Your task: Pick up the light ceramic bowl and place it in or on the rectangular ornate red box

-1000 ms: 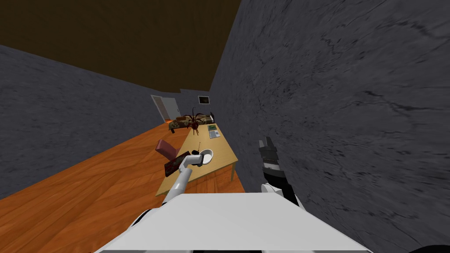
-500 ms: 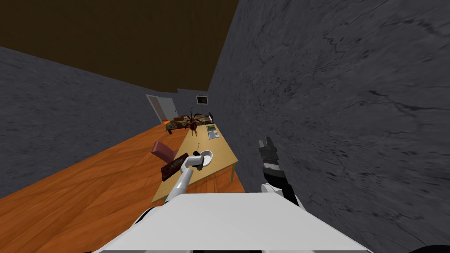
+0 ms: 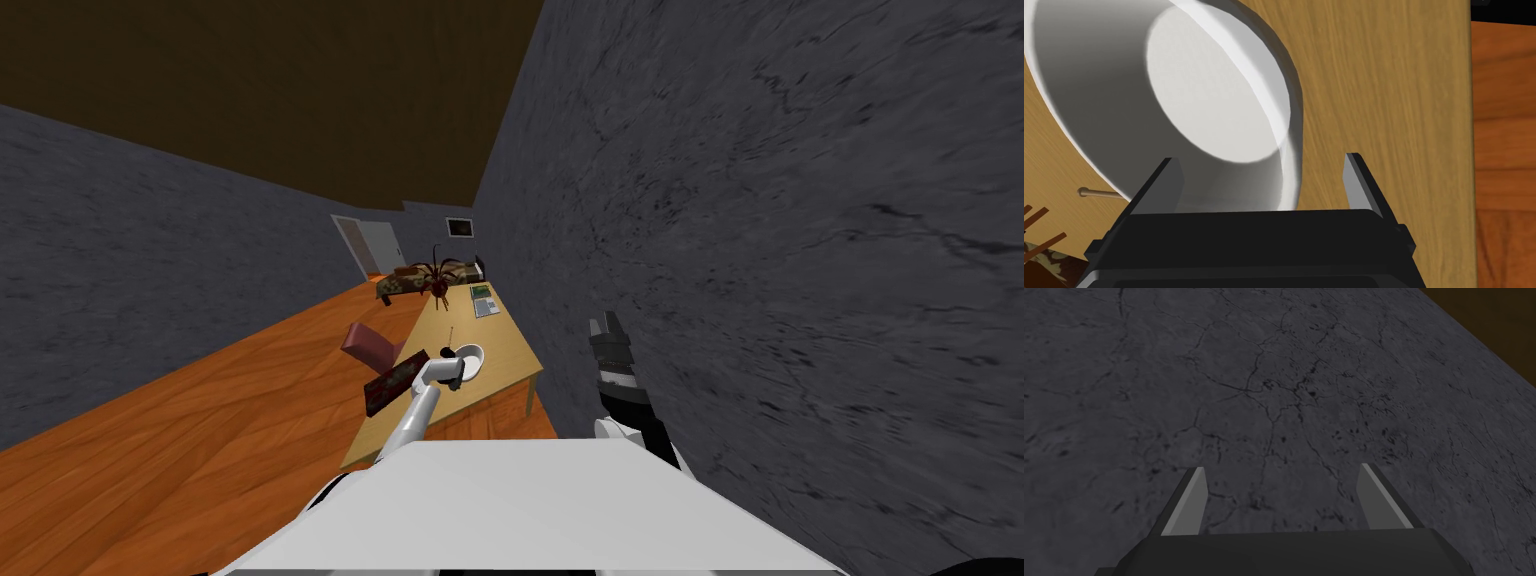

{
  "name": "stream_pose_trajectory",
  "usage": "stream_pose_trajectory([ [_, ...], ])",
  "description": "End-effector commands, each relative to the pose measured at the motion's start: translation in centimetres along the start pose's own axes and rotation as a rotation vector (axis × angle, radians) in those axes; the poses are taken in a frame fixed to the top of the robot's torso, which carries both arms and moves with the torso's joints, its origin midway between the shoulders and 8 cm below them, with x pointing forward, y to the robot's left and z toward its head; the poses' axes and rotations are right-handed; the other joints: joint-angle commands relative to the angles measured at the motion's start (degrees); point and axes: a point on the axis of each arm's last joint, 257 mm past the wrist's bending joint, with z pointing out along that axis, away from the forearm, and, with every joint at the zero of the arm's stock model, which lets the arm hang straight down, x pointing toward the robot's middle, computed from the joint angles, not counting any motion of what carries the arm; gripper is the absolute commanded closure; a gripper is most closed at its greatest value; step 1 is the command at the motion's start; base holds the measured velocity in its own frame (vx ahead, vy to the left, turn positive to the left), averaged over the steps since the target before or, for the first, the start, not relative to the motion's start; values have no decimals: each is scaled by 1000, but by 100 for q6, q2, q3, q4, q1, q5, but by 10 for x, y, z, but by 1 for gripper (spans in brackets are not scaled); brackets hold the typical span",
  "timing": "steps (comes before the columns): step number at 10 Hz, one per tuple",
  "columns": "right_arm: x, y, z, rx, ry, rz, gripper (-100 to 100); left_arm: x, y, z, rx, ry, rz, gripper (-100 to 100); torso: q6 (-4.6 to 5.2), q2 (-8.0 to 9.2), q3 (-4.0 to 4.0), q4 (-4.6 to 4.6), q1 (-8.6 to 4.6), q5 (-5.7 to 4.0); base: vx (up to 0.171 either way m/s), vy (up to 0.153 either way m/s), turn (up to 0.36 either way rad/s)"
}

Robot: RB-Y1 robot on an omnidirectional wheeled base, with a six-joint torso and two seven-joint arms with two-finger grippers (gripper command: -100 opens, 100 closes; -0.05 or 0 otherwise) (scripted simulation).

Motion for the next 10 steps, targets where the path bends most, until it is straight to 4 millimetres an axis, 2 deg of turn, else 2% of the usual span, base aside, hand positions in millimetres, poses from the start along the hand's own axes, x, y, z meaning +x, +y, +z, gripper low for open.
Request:
stream_pose_trajectory([
  [1, 0, 0, 0, 0, 0, 0, 0, 0, 0, 0, 0, 0, 0, 100, 0, 0, 0, 0, 0, 0, 0, 0, 0],
  [5, 0, 0, 0, 0, 0, 0, 0, 0, 0, 0, -1, 0, 1, 100, -1, 9, 7, 4, -2, -1, 0, 0, 0],
  [6, 0, 0, 0, 0, 0, 0, 0, 0, 1, 0, -1, 0, 1, 0, -1, 11, 8, 6, -3, -2, 0, 0, 0],
  [7, 0, 0, 0, 0, 0, 0, 0, 0, -4, -6, -1, 0, 0, 100, -1, 13, 10, 7, -4, -3, -27, -5, 6],
  [9, 0, 0, 0, 0, 0, 0, 0, 0, -9, -13, -1, 1, 0, 100, -2, 33, 23, 14, -11, -6, -41, -11, 4],
  [10, 0, 0, 0, 0, 0, 0, 0, -1, -7, -10, -1, 1, 0, 100, -2, 38, 27, 18, -12, -8, -18, -3, 2],
])
